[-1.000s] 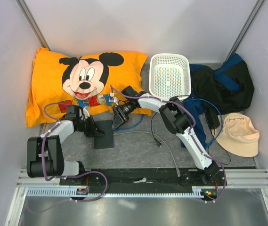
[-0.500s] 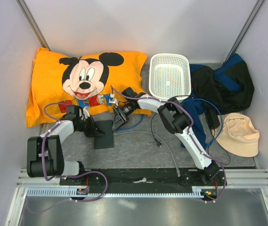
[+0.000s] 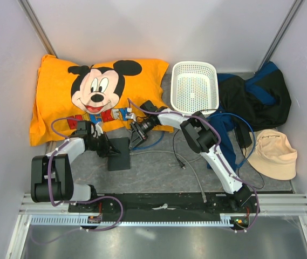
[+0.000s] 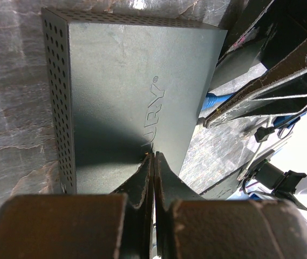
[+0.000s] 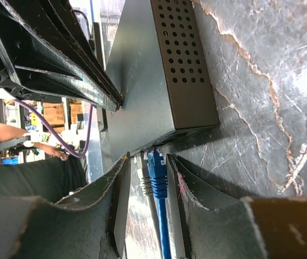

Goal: Pull the plug from the switch port

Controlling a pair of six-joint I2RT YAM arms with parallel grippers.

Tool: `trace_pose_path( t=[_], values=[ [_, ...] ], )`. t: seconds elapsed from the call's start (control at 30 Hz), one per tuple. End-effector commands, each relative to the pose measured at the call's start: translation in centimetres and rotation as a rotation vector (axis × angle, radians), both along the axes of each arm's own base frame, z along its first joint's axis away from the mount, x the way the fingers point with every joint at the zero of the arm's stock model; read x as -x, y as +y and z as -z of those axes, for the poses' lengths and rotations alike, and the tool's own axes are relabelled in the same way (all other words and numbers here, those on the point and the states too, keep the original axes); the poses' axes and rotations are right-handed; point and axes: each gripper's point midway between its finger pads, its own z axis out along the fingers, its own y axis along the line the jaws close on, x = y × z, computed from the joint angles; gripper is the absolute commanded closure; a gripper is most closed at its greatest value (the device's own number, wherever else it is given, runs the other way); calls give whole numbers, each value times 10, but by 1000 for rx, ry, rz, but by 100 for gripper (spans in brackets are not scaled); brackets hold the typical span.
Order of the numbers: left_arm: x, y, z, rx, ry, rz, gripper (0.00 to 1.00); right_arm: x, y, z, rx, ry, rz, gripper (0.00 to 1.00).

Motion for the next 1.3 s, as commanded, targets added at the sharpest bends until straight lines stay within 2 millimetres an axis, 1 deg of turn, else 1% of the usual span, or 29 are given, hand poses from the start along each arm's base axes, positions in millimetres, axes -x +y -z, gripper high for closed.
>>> trace_pose_path(
  t=[0.0, 0.17, 0.3, 0.43, 0.53, 0.6, 0.8, 0.87, 0.93, 0.97, 1.1, 1.2, 1.27],
  values=[
    [8, 16, 25, -116, 52, -25, 98, 1, -18, 75, 192, -19, 52, 59],
    [9, 16, 25, -116, 55, -25, 98, -2, -19, 77, 205, -28, 62, 63],
    [8, 17, 26, -118, 55, -25, 98, -2, -20, 78, 214, -30, 67, 68],
    [8, 17, 25, -116, 55, -26, 98, -3, -20, 79, 218, -29, 71, 69],
    [9, 16, 26, -116, 57, -25, 98, -5, -20, 79, 220, -33, 74, 73],
    [9, 17, 27, -118, 62, -30, 98, -4, -21, 82, 232, -28, 78, 76],
    [12, 17, 33, -115, 98, -26, 98, -6, -25, 88, 239, -7, 93, 79],
    [12, 17, 33, -115, 98, -26, 98, -7, -27, 89, 238, -4, 95, 81],
    [11, 16, 32, -115, 94, -26, 98, -8, -29, 91, 244, -2, 100, 97],
    [11, 17, 33, -117, 95, -28, 98, -12, -32, 91, 252, -8, 113, 100],
    [12, 19, 36, -131, 110, -38, 98, -18, -40, 95, 268, 0, 134, 100],
    [13, 21, 41, -140, 136, -43, 98, -22, -51, 97, 274, 6, 146, 100],
    [14, 22, 43, -145, 148, -46, 98, -22, -59, 98, 284, 6, 140, 100]
  ],
)
